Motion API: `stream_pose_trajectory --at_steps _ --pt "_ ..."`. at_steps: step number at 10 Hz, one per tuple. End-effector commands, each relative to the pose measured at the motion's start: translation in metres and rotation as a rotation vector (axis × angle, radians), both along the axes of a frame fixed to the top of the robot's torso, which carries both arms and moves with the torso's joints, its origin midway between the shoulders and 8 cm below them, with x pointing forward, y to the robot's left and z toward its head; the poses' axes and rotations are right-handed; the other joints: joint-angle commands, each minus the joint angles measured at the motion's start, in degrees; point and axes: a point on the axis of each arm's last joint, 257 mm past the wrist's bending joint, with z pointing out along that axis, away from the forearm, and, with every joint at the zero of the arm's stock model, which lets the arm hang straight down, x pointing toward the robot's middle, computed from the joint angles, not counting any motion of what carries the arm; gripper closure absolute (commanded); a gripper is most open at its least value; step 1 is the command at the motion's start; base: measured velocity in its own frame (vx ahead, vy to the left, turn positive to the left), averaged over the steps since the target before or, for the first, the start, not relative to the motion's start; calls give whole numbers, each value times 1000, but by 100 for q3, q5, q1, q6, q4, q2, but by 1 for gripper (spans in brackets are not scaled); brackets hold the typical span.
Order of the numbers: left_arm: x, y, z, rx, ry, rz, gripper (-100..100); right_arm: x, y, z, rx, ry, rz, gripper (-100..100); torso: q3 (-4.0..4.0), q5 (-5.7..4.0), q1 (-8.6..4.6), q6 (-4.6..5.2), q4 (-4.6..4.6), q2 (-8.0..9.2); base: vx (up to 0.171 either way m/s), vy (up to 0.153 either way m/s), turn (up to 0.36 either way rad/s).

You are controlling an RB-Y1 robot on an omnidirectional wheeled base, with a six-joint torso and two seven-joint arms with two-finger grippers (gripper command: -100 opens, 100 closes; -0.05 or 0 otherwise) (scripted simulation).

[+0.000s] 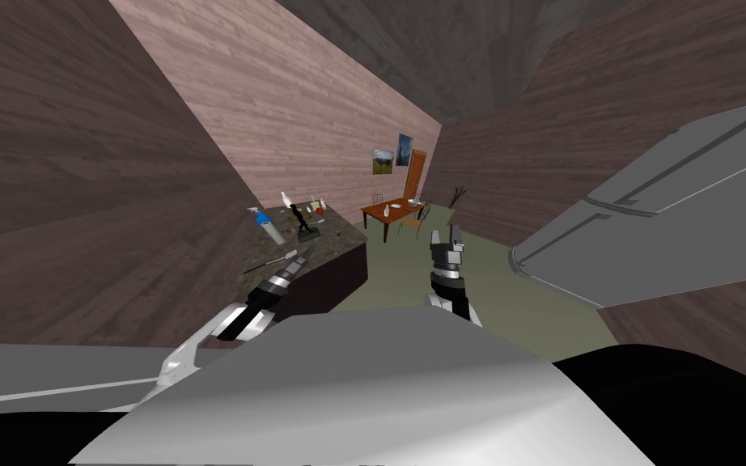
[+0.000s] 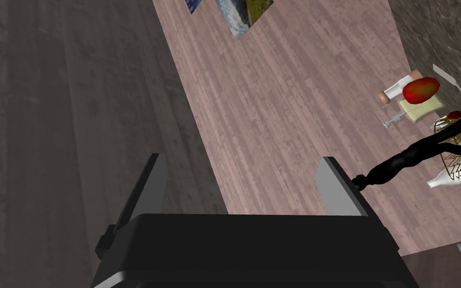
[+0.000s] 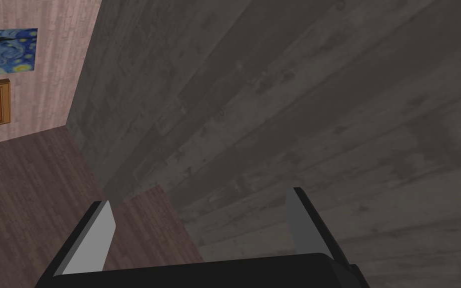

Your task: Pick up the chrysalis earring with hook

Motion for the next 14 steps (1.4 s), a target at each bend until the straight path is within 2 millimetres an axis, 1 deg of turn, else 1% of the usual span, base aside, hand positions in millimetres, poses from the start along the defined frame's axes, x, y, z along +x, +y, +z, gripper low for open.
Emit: stream_pose_trajectory --at_steps 1,2,3,4,5,6,7,8,9,10,11,12,13,14 --pt "2 9 -16 54 47 1 -100 0 0 0 0 0 0 0 0 0 0 0 0 0 -25 -20 -71" --pt "3 10 -16 72 49 -7 -100 0 0 0 0 0 0 0 0 0 0 1 0 0 -16 -18 -39" --pt "3 18 -31 111 89 -2 -100 0 0 0 0 0 0 0 -1 0 0 0 0 -3 -4 -25 -95" --pt "3 19 -30 129 92 -9 -100 0 0 0 0 0 0 0 -4 0 -2 2 -2 -7 -1 -18 -47" --pt "3 29 -45 165 131 -3 -100 0 0 0 0 0 0 0 -5 0 0 0 -2 -9 4 -18 -95" --pt "4 30 -44 185 134 -11 -100 0 0 0 0 0 0 0 -6 0 1 1 -3 -11 6 -11 -54" --pt "3 40 -59 224 174 -6 -100 0 0 0 0 0 0 0 -7 0 3 0 -3 -12 14 -14 -117" --pt "3 41 -58 240 176 -12 -100 0 0 0 0 0 0 0 -9 1 2 2 -3 -15 14 -10 -63" --pt "1 53 -72 285 217 -9 -100 0 0 0 0 0 0 0 -9 1 3 -1 -3 -15 25 -11 -134" --pt "2 53 -71 294 218 -12 -100 0 0 0 0 0 0 0 -11 1 4 2 -4 -19 25 -8 -70" --pt "-1 65 -84 340 259 -10 -100 0 0 0 0 0 0 0 -12 1 4 0 -4 -20 38 -14 -143" --pt "-1 66 -84 347 259 -12 -100 0 0 0 0 0 0 0 -14 1 2 2 -5 -25 33 -6 -74" --pt "-4 79 -96 391 299 -9 -100 0 0 0 0 0 0 0 -14 1 4 -1 -5 -23 49 -4 -132" --pt "-3 79 -96 399 300 -11 -100 0 0 0 0 0 0 0 -16 1 5 2 -6 -29 43 1 -89"
